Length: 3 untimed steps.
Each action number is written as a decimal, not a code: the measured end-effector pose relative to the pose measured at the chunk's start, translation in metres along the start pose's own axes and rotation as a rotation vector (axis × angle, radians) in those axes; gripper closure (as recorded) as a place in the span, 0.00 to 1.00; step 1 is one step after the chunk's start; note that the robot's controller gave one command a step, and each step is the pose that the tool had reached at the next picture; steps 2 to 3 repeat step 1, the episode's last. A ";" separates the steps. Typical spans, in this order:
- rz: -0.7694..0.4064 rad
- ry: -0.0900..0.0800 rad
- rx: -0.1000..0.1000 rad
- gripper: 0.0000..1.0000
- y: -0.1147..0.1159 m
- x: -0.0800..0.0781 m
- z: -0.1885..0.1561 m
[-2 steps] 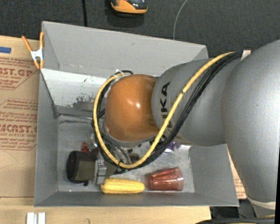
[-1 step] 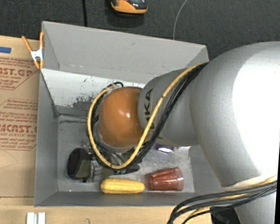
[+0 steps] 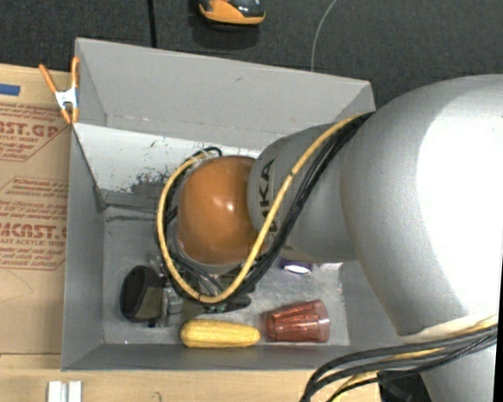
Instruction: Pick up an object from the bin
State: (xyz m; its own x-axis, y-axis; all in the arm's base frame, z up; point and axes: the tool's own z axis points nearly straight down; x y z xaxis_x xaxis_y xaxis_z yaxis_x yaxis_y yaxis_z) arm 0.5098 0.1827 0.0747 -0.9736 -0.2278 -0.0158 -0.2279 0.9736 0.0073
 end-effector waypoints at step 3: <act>-0.031 0.007 0.007 1.00 -0.024 0.018 -0.184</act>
Offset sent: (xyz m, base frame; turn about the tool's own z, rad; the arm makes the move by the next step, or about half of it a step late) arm 0.0000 0.0000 0.0000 0.0000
